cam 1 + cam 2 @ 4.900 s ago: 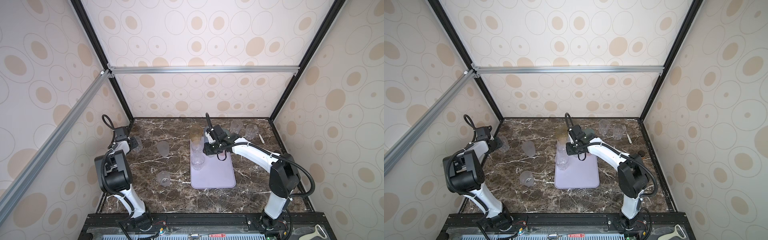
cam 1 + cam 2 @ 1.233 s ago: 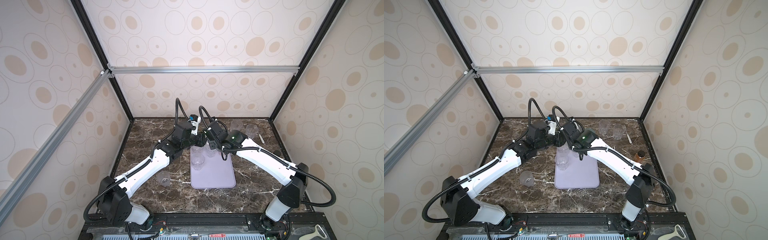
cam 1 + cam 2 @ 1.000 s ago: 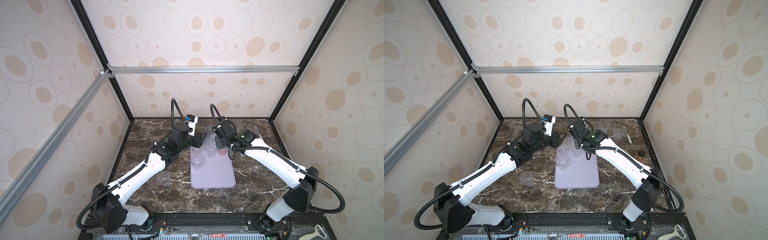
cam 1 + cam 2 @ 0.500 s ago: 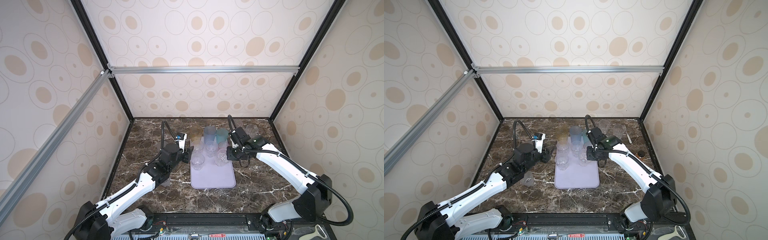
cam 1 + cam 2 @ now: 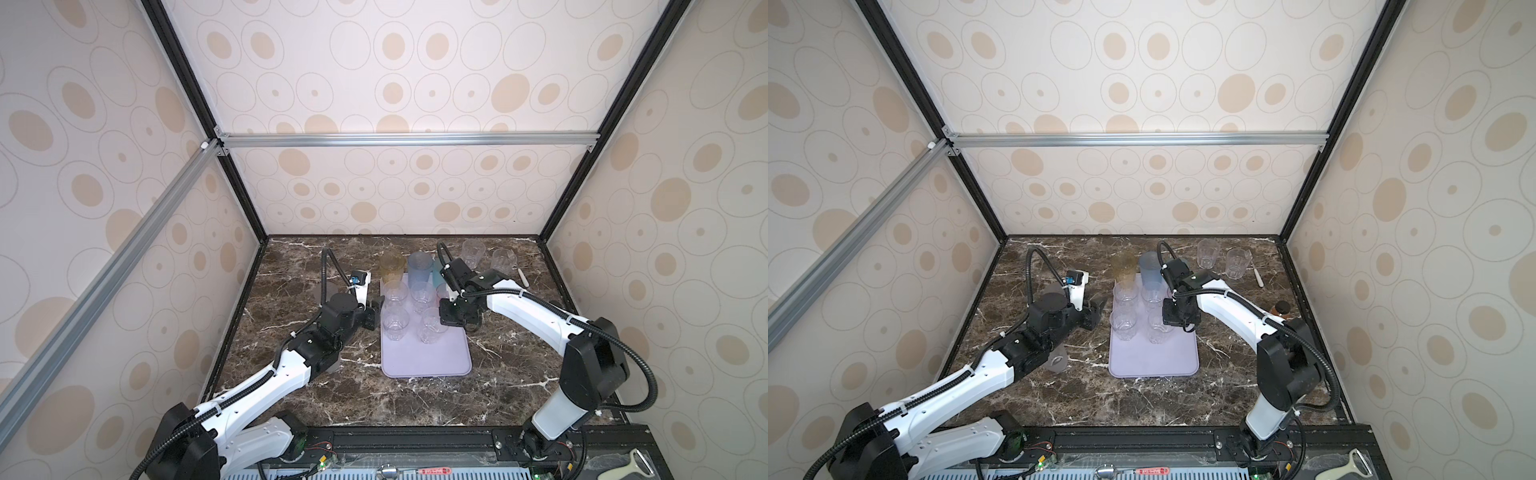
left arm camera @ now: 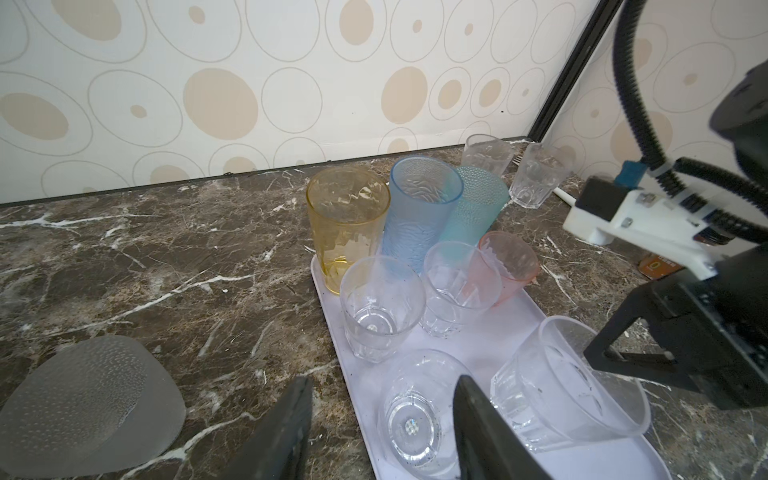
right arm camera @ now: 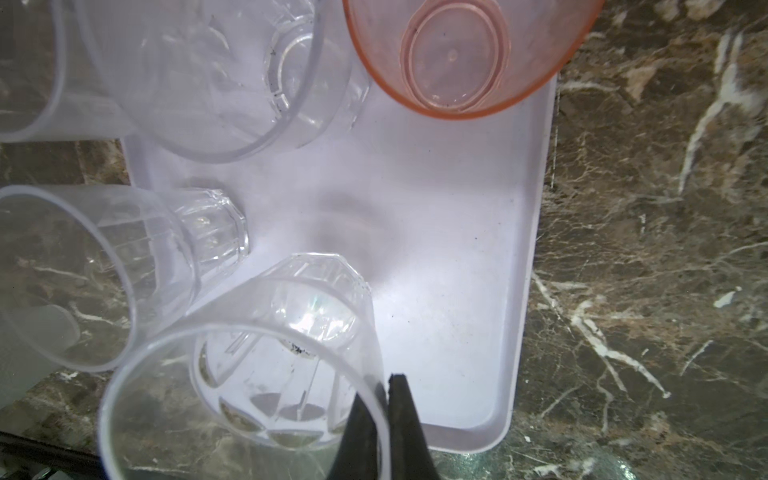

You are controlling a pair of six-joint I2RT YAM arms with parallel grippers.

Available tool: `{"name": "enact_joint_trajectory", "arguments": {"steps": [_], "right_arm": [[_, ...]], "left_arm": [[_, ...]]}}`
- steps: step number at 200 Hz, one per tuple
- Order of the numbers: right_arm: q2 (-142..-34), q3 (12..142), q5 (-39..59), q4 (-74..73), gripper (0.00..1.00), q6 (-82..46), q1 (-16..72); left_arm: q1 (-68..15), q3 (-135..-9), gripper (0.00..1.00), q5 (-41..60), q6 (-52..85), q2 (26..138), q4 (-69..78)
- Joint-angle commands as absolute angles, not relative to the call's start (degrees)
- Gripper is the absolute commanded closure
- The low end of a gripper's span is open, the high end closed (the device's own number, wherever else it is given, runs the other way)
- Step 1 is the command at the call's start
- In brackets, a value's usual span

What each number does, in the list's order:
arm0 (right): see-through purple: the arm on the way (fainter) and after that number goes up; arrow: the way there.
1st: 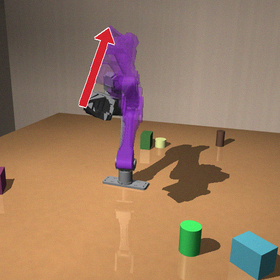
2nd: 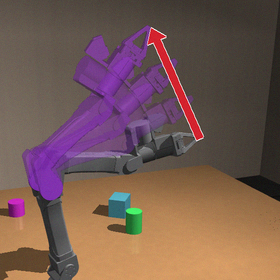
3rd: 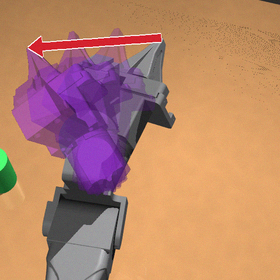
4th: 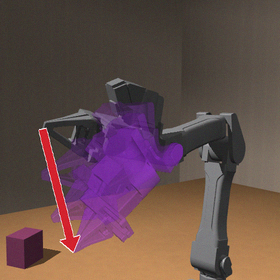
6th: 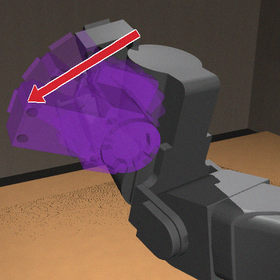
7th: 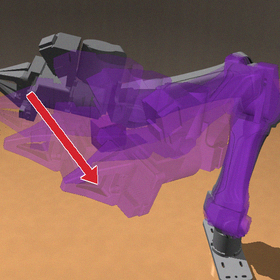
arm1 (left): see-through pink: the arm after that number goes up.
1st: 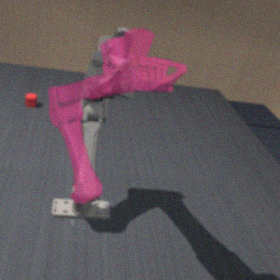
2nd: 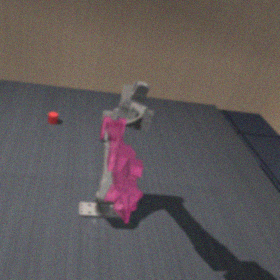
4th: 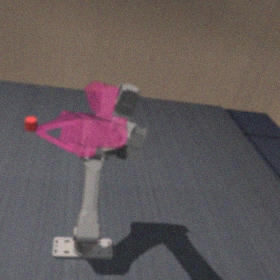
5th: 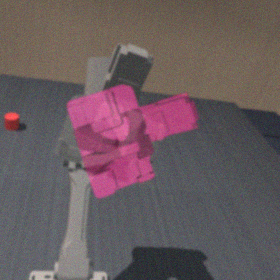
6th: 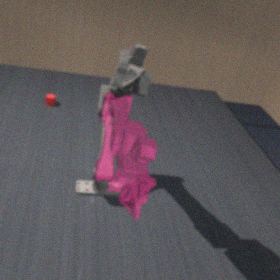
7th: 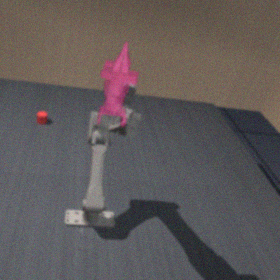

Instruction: Place the glasses into the tray

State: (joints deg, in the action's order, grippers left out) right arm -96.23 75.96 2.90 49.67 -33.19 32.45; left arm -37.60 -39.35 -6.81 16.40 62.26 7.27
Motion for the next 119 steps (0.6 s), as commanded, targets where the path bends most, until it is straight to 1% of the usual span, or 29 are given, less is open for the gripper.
{"name": "enact_joint_trajectory", "arguments": {"steps": [1, 119], "right_arm": [[-97.7, 78.7, 0.4, 50.0, 1.00, -33.1, 33.6], [-106.7, 85.8, -4.2, 52.3, 1.00, -31.4, 34.8]], "left_arm": [[-37.6, -39.7, 0.45, -7.7, 14.6, 62.9, 8.9], [-37.4, -39.5, 0.45, -7.6, 13.5, 63.6, 9.1]]}}
